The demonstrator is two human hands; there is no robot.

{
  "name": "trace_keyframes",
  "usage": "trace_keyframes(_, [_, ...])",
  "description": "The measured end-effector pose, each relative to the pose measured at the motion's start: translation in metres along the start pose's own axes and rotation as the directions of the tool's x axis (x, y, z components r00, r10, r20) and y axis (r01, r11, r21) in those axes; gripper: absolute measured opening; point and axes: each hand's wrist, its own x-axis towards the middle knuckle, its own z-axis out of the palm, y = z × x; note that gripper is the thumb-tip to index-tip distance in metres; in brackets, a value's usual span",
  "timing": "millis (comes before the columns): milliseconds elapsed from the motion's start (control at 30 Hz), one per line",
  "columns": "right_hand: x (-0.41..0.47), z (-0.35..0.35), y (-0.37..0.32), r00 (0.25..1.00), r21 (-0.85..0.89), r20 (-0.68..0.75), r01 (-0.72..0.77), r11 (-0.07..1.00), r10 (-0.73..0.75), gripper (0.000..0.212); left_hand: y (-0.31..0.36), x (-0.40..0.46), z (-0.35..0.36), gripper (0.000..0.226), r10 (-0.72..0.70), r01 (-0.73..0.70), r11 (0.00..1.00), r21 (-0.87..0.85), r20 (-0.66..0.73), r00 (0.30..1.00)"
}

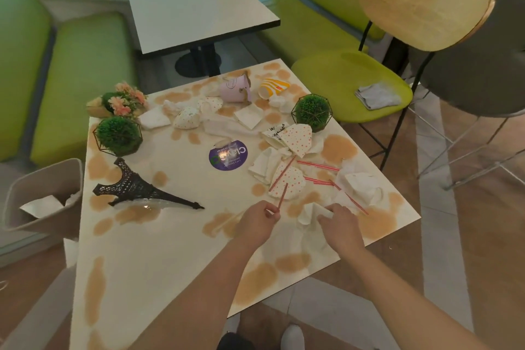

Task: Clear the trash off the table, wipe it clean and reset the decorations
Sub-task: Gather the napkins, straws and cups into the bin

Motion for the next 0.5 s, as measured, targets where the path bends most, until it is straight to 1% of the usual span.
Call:
trace_keyframes(67, [0.001, 0.004, -0.022, 1.000, 0.139, -0.002, 0.030, 0.990, -0.030, 0.030, -0.004, 0.000, -0.012, 0.004, -0.026, 0.022, 0.995, -0.093, -0.038, 0.999])
trace_keyframes(133, [0.000, 0.010, -0.045, 0.997, 0.237, 0.014, 0.067, 0.969, -0.072, 0.031, -0.009, 0.000, -0.027, 0.010, -0.051, 0.035, 0.981, -0.192, -0.081, 0.995])
trace_keyframes(200, [-0.003, 0.018, -0.070, 0.995, 0.288, 0.020, 0.091, 0.953, -0.101, 0.029, -0.015, -0.003, -0.044, 0.013, -0.081, 0.042, 0.960, -0.278, -0.132, 0.988])
trace_keyframes(333, [-0.013, 0.043, -0.126, 0.982, 0.397, 0.059, 0.144, 0.907, -0.182, 0.016, -0.042, -0.005, -0.093, 0.019, -0.142, 0.027, 0.903, -0.429, -0.237, 0.961])
trace_keyframes(500, [-0.030, 0.081, -0.194, 0.956, 0.475, 0.098, 0.199, 0.857, -0.276, 0.016, -0.086, -0.008, -0.158, 0.025, -0.241, 0.009, 0.829, -0.559, -0.343, 0.908])
